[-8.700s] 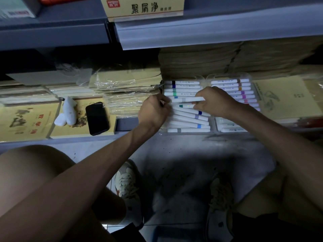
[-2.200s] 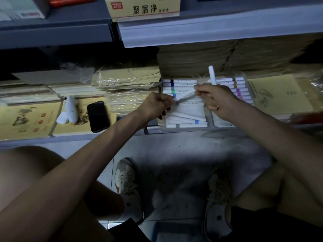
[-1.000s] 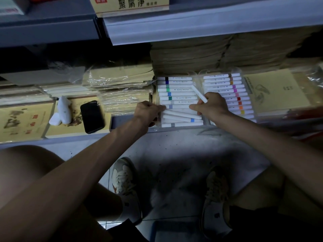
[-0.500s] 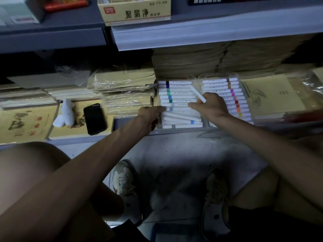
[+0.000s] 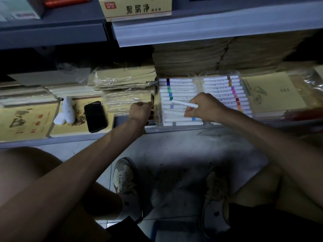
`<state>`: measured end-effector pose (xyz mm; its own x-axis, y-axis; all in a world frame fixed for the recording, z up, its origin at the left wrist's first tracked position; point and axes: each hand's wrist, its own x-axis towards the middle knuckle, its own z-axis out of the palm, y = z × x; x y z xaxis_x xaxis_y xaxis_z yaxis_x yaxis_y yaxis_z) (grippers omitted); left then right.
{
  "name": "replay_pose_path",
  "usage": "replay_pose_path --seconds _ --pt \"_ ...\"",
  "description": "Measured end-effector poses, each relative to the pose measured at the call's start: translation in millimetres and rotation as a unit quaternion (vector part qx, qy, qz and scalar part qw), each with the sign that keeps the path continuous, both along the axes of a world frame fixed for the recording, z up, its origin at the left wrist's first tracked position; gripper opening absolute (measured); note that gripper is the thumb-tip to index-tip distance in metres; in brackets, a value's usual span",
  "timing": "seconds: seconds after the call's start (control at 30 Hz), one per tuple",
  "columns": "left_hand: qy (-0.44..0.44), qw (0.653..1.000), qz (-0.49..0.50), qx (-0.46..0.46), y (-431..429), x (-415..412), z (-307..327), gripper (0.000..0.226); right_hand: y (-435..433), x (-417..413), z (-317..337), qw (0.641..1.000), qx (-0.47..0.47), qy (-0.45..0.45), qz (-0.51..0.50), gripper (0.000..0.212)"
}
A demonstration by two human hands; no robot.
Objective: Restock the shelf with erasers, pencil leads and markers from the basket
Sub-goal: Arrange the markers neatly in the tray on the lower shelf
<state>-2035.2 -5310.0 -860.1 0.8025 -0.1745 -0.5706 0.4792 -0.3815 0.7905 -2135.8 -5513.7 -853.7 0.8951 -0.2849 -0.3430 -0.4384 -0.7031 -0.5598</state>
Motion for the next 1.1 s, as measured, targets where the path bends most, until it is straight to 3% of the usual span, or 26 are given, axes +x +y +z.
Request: replay_pose_path --seconds 0.17,0.27,0.4,0.5,0.67,0.83,1.1 --pt "-0.122 0.992 0.007 0.014 1 2 -5 0.016 0 6 7 0.990 0.082 -0.070 -0.092 0.014" --pt "-0.204 0.979 -0.016 -0.011 -3 -2 2 0.016 1 8 17 0.949 0.231 -0.087 -0.197 0.025" --pt "-0.191 0.974 -0.100 -0.074 -12 -18 20 0.022 4 8 26 0.894 0.381 -0.085 -0.221 0.014" --pt "-0.143 0.974 -0.149 -0.091 -15 -27 21 0.020 8 9 26 0.883 0.405 -0.087 -0.220 0.010" --pt "-0.032 0.977 -0.149 -0.151 -14 -31 19 0.013 10 6 21 0.884 0.405 -0.086 -0.217 0.010" --pt "-0.015 0.981 -0.118 -0.155 -11 -26 13 0.006 6 4 18 0.872 0.425 -0.101 -0.222 0.025" --pt "-0.031 0.982 -0.132 -0.130 -13 -27 16 0.023 10 5 25 0.888 0.396 -0.113 -0.207 0.019"
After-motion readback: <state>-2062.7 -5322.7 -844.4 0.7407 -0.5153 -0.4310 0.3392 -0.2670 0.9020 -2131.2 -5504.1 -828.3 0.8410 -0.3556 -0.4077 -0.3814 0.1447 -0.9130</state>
